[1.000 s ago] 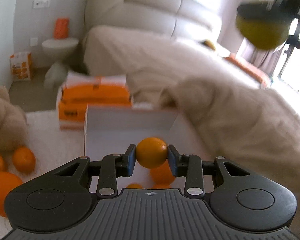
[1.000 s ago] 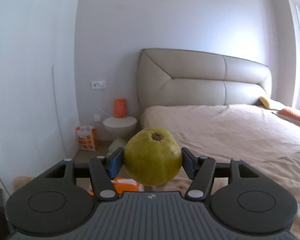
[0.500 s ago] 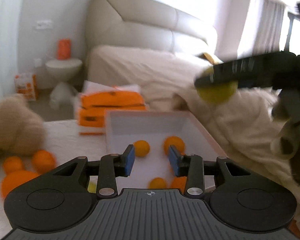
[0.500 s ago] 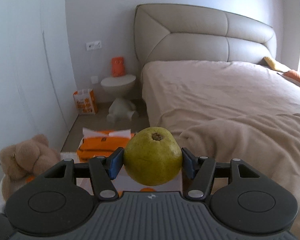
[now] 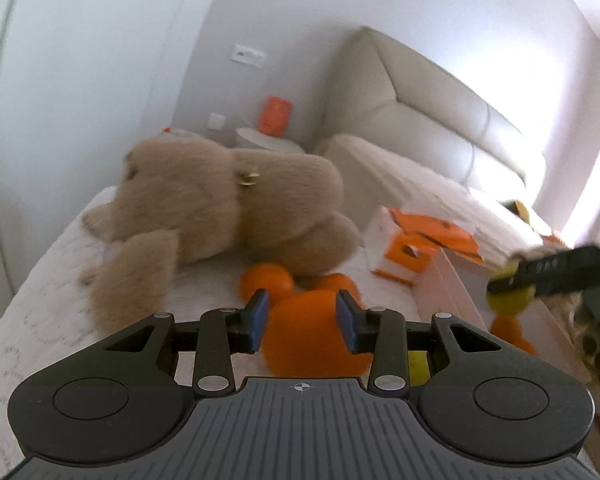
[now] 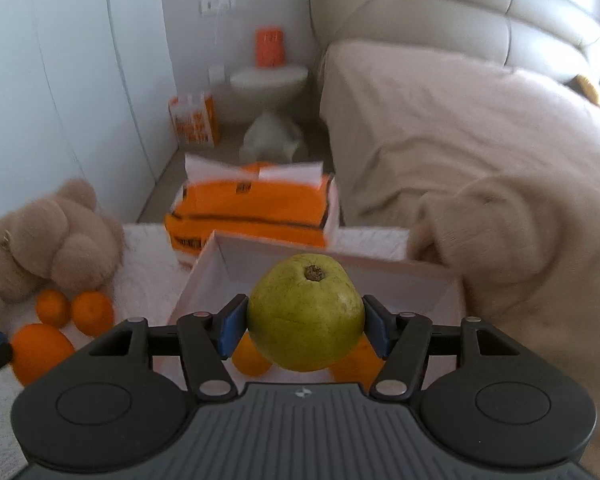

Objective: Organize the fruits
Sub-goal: 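Carry the tangerine and pear over the pink box and open both grippers, then reach down and close the right gripper on a tangerine on the bed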

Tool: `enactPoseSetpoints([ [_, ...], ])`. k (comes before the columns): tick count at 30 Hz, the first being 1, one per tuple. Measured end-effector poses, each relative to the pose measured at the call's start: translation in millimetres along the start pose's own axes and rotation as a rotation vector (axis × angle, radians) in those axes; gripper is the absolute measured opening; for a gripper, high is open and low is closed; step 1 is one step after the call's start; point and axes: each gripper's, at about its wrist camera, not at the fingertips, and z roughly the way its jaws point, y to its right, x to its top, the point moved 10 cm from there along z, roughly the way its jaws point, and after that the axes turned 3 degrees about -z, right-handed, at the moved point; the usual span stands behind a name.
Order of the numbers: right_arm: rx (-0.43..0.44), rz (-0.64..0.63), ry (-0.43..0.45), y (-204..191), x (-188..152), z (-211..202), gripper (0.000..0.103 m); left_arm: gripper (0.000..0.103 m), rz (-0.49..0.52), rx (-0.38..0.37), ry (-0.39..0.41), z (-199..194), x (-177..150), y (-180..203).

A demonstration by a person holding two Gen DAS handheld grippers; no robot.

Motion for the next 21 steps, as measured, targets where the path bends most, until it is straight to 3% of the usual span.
enactPoseSetpoints([
  [4, -0.019, 0.024, -0.078, -2, -10, 32, 0.061, 0.042, -0.017, -0.013, 0.029, -1, -3, -9],
  [6, -0.062, 0.002, -0.061, 1, -11, 32, 0.061, 0.042, -0.026, -0.019, 0.032, -3, -4, -10],
  [10, -0.059, 0.017, -0.083, 4, -12, 35, 0.064, 0.042, -0.037, -0.011, 0.039, -2, -6, -13],
  [17, -0.044, -0.012, 0.018, -6, -2, 3, 0.064, 0.042, -0.088, 0.024, 0.043, -5, -8, -26],
  [21, 0.003, -0.083, 0.081, -34, -1, -25, 0.068, 0.042, -0.099, 0.055, 0.035, -4, -10, -33],
])
